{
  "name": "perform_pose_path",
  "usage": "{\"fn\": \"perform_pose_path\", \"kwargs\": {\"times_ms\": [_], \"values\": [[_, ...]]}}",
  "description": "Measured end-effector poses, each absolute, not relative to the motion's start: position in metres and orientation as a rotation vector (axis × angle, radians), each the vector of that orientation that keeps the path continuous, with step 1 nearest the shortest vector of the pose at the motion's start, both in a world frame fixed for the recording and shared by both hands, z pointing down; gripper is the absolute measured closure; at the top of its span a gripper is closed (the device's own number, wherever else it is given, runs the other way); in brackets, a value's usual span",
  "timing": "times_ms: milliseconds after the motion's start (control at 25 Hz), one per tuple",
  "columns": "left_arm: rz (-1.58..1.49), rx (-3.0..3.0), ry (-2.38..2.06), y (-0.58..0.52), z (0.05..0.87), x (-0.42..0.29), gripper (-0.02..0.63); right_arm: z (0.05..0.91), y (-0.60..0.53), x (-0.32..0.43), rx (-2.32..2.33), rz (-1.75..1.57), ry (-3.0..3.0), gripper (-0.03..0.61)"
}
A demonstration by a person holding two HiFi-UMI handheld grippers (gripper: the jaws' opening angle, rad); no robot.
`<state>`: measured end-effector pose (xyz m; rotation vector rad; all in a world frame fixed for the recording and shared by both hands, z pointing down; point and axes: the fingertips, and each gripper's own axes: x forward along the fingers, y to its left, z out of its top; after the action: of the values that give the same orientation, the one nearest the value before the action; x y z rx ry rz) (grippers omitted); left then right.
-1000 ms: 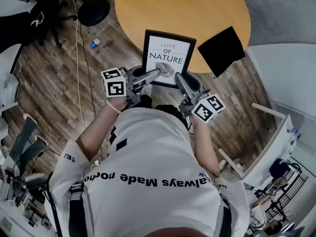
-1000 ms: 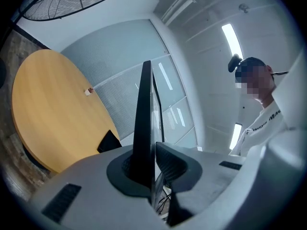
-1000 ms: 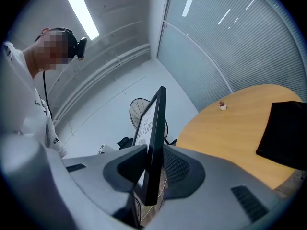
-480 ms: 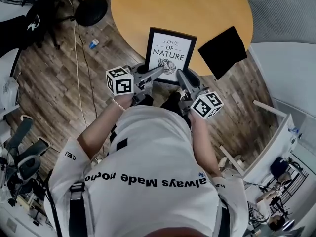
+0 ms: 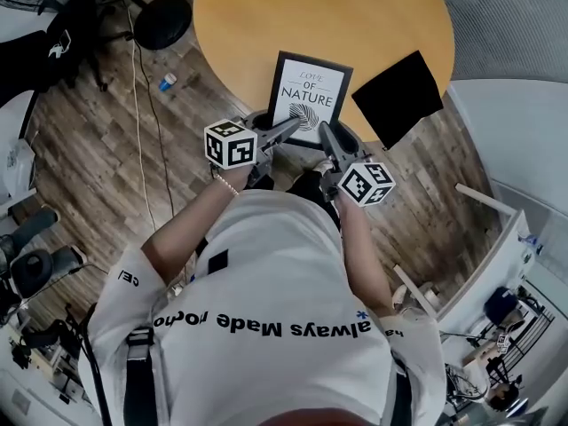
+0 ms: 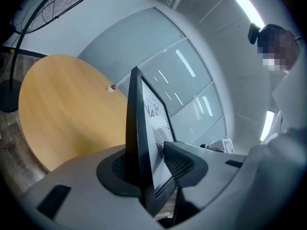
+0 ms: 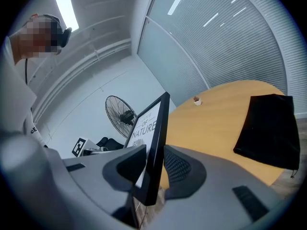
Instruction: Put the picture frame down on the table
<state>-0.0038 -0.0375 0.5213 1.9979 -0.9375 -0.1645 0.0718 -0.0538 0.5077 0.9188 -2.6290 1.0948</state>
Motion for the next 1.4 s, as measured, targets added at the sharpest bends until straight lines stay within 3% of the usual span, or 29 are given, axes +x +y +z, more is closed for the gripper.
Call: {"fn": "perform_pose_path", "kwargs": {"times_ms": [1400], "values": [[0.307,1.812,-1.075,-0.08,0.666,-0.021,0.353,0.647,-0.094,0.07,1.073,1.287,-2.288,0.451]]}}
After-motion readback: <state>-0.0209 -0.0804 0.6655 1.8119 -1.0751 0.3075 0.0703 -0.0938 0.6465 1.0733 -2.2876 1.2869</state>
